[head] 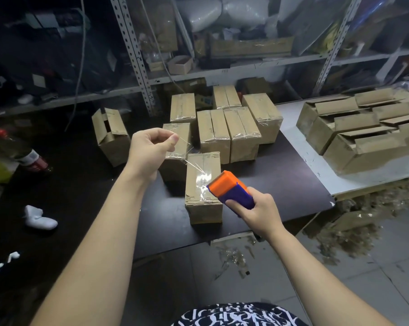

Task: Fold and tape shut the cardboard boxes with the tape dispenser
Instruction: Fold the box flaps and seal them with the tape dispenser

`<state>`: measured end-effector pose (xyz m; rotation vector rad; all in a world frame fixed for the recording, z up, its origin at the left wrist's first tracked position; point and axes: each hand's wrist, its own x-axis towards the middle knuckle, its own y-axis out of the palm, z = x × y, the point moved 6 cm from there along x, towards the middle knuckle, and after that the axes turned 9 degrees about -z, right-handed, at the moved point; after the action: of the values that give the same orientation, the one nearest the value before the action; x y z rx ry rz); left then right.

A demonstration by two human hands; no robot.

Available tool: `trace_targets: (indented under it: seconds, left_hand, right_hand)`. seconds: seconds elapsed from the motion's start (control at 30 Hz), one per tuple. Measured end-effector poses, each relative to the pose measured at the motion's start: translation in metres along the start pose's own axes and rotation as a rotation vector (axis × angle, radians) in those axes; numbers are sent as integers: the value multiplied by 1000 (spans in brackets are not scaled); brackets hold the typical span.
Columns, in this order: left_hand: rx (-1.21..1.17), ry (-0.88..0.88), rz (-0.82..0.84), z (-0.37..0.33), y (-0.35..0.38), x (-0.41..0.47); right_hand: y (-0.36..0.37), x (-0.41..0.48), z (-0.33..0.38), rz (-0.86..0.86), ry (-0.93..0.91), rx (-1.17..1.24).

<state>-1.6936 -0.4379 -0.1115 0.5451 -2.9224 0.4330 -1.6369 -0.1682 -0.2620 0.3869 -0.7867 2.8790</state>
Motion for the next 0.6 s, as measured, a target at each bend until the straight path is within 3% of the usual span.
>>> trace_targets:
  seconds: [0.17,0.3,0.4,0.53,0.6]
  left_hand:
    - [-49,80,16,-3,2,-4]
    - [86,440,155,-34,13,-15]
    - [159,628,305,-46,30,-29]
    - [-48,583,299,-48,29,-43]
    - [-112,499,265,-43,29,-46]
  right_hand:
    - [-5,2,-3,-86,-13,-105]
    - [-5,6,-6,-131,137,-99]
    - [-3,14,-1,-112,312,53]
    - [-20,13,-35,-254,720,135]
    - [-32,10,-54,-287,741,-19]
